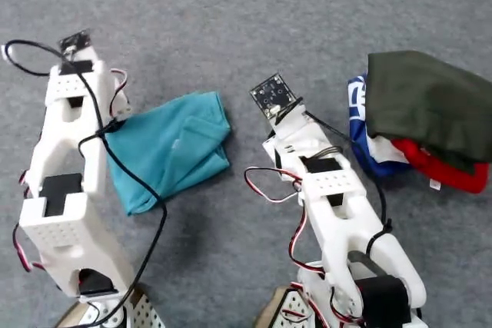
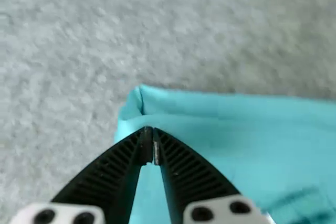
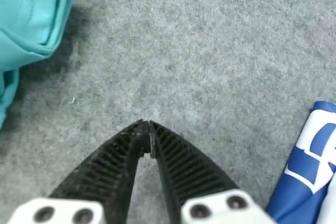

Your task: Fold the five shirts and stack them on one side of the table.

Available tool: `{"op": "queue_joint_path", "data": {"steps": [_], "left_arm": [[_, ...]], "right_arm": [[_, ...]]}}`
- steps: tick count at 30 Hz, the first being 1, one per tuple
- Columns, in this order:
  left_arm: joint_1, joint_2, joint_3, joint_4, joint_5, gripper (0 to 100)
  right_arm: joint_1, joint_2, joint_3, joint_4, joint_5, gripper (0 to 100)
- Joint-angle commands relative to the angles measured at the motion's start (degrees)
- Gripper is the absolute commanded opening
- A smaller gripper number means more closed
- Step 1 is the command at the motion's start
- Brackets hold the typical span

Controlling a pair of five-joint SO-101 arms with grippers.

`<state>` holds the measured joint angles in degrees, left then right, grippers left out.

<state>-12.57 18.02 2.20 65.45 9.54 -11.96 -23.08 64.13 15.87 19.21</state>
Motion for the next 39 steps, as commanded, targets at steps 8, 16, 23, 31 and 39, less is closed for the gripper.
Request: {"op": "queue_joint_path", "data": {"steps": [8,16,23,31,39], "left_arm": [[-6.1,3.5,4.5,-9.0,-0.1,2],[-7.5,3.5,4.7,-8.6,-0.1,2],[-8.0,3.3,4.5,-6.5,-0.1,2],[-7.6,1.6,5.0,-6.2,-0.1,2],[-7.7,1.4,4.8,-6.2,-0.1,2]], "right_arm": [[0.7,-2.1,0.1,-1.4,-0.1,0.4],[-2.5,-1.8,-15.9,20.8,0.0,0.4],[-14.9,10.2,-50.3,45.2,0.0,0.4],[-20.7,42.9,-82.0,48.3,-0.4,0.4],[-25.1,70.1,-119.7,58.6,-0.4,0.4]]}}
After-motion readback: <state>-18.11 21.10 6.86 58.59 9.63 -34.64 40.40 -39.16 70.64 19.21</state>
